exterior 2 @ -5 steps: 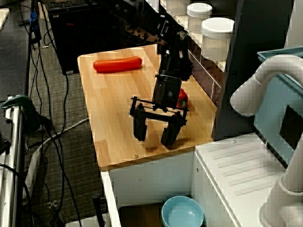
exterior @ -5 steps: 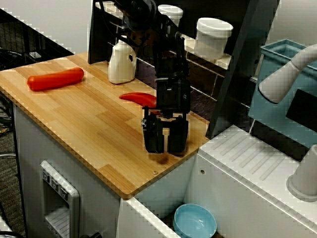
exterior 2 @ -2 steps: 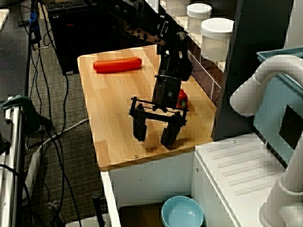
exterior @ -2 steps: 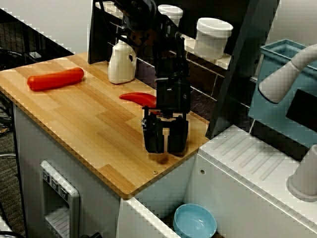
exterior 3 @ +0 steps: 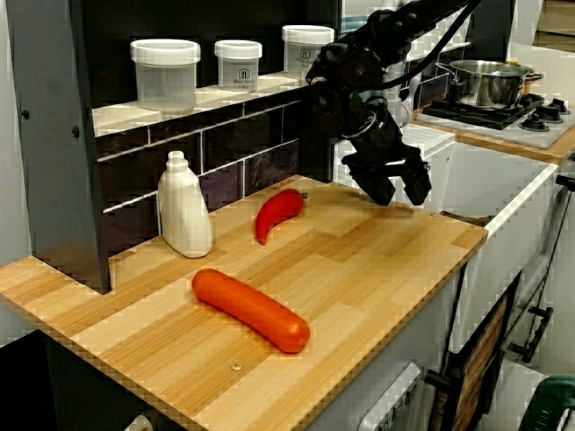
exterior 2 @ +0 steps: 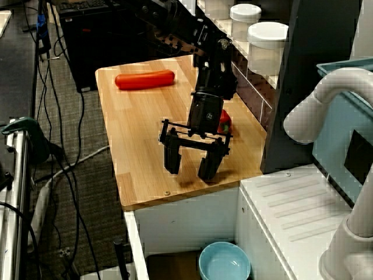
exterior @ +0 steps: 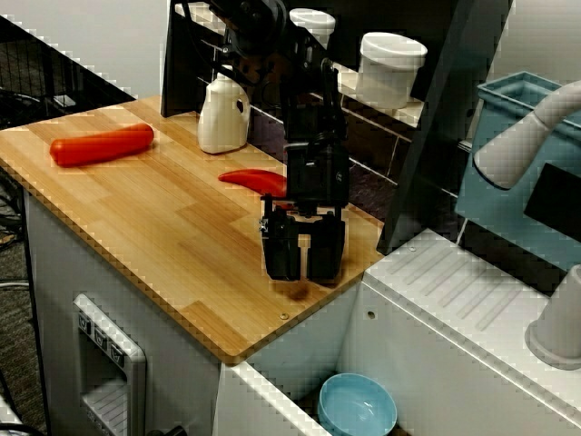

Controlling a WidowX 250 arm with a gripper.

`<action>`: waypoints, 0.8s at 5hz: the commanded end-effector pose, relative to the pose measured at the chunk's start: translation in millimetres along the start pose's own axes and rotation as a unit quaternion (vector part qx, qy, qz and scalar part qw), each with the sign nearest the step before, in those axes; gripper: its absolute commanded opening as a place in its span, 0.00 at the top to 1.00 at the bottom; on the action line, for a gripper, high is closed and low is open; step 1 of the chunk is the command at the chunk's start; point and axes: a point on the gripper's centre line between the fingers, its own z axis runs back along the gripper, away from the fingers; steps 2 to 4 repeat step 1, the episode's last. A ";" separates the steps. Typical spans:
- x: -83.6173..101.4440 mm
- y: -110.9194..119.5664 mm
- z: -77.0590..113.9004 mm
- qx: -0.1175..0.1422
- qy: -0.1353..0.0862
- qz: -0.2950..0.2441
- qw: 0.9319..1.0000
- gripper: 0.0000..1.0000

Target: Push into sink

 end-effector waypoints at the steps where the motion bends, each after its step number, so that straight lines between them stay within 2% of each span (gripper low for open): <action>1: 7.6 1.4 15.9 0.023 0.000 -0.012 1.000 0.00; 4: 7.6 1.4 15.9 0.023 0.000 -0.012 1.000 0.00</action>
